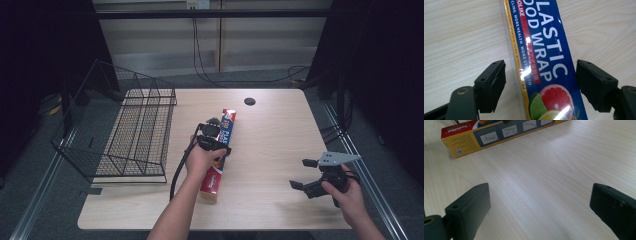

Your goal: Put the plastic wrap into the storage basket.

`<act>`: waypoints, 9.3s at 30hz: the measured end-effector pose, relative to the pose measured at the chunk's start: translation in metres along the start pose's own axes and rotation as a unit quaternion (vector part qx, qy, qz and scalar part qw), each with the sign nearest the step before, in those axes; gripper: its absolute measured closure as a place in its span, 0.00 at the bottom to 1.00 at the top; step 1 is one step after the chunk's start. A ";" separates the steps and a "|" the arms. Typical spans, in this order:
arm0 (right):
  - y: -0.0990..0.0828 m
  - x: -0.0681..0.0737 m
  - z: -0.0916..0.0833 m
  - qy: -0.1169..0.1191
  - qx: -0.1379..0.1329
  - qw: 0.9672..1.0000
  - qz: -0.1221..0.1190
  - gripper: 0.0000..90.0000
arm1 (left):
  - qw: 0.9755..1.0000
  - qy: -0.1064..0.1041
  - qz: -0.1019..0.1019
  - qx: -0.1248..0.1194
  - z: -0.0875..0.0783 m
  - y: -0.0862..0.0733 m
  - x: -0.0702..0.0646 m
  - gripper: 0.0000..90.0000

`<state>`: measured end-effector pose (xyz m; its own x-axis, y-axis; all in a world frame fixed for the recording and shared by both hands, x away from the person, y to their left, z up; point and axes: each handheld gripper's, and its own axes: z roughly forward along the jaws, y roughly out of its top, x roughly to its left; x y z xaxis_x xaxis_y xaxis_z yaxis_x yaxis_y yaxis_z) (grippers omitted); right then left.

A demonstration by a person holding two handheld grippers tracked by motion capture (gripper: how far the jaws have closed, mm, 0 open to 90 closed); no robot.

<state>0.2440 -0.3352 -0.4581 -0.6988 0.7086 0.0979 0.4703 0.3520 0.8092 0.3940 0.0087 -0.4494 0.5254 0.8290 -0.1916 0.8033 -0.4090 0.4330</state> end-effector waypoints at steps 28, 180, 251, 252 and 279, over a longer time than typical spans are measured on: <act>0.001 0.000 0.001 -0.003 -0.004 1.000 -0.001 0.03 | 0.996 0.020 -0.006 0.088 -0.009 0.010 -0.005 0.48; 0.004 0.000 0.005 -0.004 -0.017 1.000 0.010 0.03 | 0.990 0.041 -0.112 0.071 -0.239 0.048 0.090 0.48; 0.004 0.002 0.013 -0.008 -0.003 1.000 0.001 0.03 | 0.982 0.071 -0.166 0.049 -0.283 0.035 0.150 0.48; 0.004 0.002 0.013 -0.009 -0.003 1.000 0.000 0.03 | 0.982 0.073 -0.167 0.047 -0.283 0.035 0.150 0.48; 0.004 0.003 0.014 -0.008 0.000 1.000 -0.001 0.03 | 0.976 0.102 -0.189 0.039 -0.297 0.032 0.169 0.49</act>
<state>0.2520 -0.3230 -0.4626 -0.6912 0.7176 0.0861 0.4679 0.3534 0.8101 0.4248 0.2494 -0.2064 0.1271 0.9816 -0.1424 0.9522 -0.0806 0.2946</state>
